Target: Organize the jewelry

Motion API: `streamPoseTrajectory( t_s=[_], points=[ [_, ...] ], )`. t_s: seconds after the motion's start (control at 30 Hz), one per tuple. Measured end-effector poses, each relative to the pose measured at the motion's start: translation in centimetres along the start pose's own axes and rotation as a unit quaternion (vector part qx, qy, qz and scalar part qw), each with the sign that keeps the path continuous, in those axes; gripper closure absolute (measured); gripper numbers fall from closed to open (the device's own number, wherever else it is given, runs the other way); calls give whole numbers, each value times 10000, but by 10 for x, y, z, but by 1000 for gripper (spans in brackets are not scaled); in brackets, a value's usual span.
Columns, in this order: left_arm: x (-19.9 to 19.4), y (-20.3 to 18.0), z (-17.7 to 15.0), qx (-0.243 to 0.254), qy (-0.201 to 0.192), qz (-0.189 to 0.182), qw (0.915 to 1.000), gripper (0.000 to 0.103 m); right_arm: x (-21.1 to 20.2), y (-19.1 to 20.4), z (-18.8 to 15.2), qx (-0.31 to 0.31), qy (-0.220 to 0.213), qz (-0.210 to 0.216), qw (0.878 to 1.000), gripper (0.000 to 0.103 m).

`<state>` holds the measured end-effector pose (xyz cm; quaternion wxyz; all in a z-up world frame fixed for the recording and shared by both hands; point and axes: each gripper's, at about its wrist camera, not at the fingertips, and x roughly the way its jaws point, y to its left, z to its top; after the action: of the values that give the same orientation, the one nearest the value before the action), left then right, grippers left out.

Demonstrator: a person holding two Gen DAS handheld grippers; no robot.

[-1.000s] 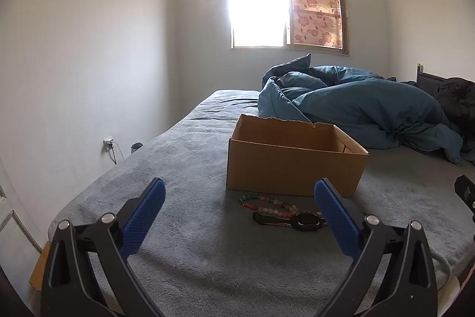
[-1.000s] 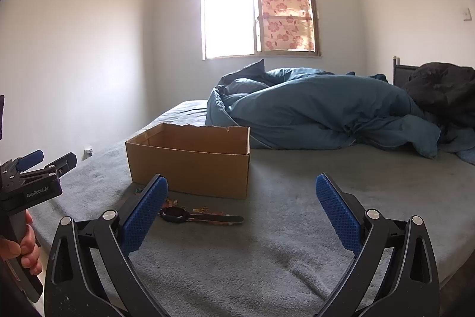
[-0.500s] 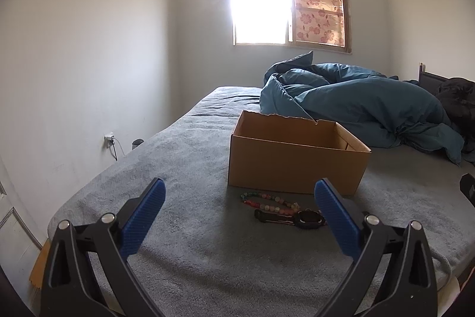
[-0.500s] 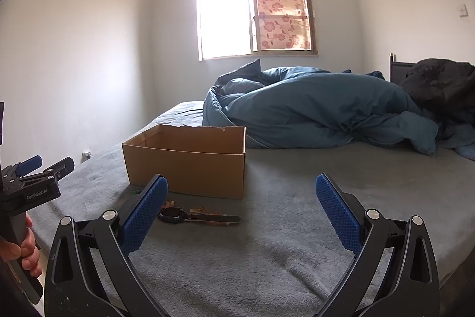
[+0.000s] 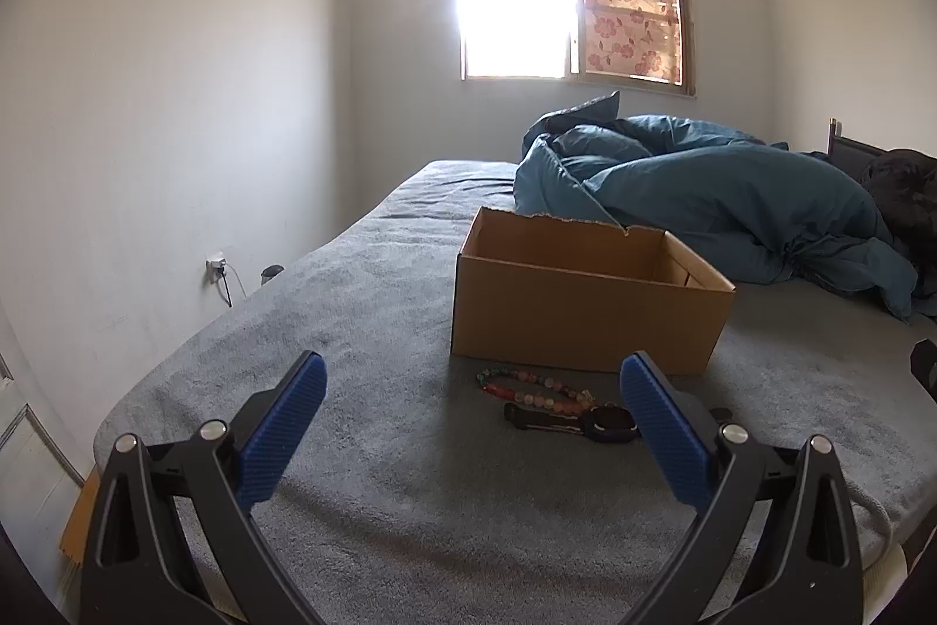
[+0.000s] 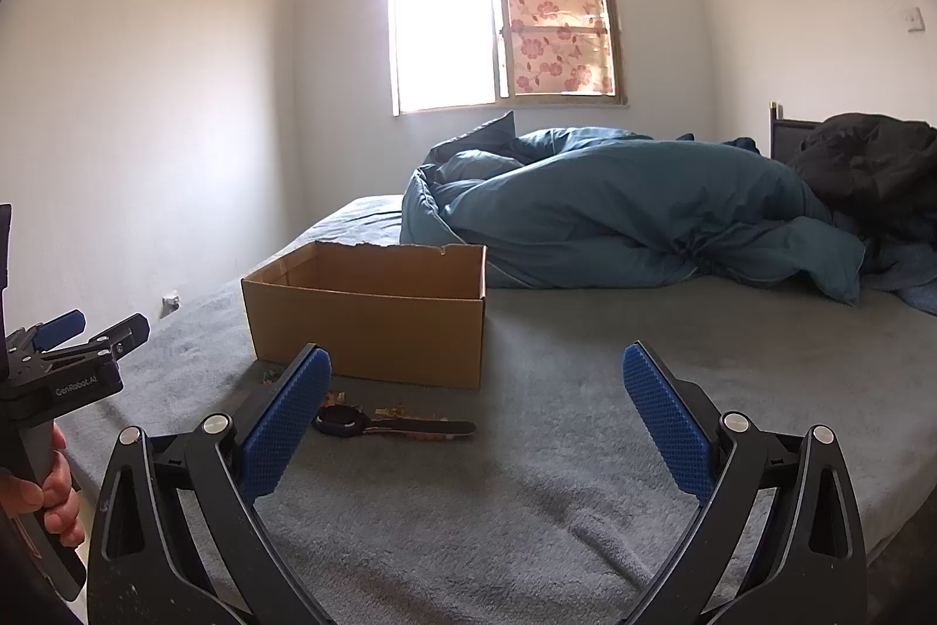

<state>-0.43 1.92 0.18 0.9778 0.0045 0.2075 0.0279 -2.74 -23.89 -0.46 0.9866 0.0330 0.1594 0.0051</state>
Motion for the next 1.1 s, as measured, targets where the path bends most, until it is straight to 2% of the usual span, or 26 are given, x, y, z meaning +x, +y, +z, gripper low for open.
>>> streamPoseTrajectory(
  t_s=[0.47,0.83,0.97,1.1],
  points=[
    [26,3,-9,131,660,207,9975,4,14,1,-5,66,372,-64,9993,7],
    [47,-3,-8,243,926,119,9953,4,35,4,-7,79,666,35,9977,7],
    [62,-5,-7,322,1105,-30,9934,4,52,3,-9,182,922,209,9954,7],
    [91,-9,-6,391,1428,-245,9887,4,85,-1,-14,514,1469,599,9860,7]
  ],
)
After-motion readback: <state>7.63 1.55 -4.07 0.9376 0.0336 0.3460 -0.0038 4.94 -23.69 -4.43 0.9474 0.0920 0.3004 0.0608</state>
